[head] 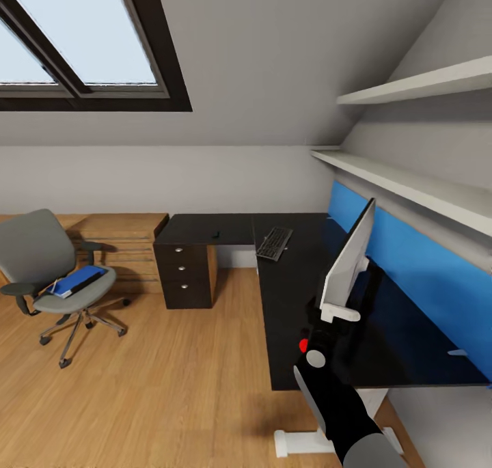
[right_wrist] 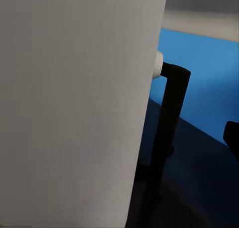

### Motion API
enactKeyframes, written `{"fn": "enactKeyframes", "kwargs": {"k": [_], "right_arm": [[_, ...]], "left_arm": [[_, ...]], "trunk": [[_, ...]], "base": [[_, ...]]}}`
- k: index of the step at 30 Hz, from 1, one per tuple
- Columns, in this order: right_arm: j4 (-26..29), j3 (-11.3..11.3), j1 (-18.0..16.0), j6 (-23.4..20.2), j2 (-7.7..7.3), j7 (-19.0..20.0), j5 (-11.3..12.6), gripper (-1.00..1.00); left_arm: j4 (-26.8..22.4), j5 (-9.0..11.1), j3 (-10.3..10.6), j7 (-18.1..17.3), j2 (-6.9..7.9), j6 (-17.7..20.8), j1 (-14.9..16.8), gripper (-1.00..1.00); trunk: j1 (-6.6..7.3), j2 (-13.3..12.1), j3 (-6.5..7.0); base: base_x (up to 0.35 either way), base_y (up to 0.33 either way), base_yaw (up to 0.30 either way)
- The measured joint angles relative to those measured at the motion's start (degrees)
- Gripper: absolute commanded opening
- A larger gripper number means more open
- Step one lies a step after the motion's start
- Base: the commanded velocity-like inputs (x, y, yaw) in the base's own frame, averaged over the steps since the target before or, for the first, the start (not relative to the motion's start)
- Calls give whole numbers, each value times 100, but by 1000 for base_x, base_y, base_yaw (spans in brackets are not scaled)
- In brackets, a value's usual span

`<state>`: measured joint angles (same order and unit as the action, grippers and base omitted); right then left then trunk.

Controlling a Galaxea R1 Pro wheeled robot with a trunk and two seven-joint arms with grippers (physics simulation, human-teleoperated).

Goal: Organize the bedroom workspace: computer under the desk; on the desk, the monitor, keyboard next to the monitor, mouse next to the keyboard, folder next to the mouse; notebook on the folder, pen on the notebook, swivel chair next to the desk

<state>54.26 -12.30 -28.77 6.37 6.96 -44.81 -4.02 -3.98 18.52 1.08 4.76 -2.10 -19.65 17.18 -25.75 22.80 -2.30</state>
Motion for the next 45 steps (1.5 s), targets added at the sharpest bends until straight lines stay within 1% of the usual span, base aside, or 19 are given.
{"fn": "enactKeyframes", "kwargs": {"k": [29, 40, 45], "right_arm": [[-203, -5, 0, 10, 8, 7, 5, 100], [-213, -8, 0, 7, 9, 10, -1, 100], [-228, -6, 0, 7, 9, 10, -1, 100]], "left_arm": [[0, 1, -8, 7, 7, -1, 0, 100], [0, 0, -8, 31, 3, 3, 0, 100], [-1, 0, -8, 36, 1, 6, 0, 100]], "trunk": [[0, 0, 0], [0, 0, 0], [0, 0, 0]], "base": [[-53, -60, 0], [-1, -101, 0], [0, -211, 0]]}}
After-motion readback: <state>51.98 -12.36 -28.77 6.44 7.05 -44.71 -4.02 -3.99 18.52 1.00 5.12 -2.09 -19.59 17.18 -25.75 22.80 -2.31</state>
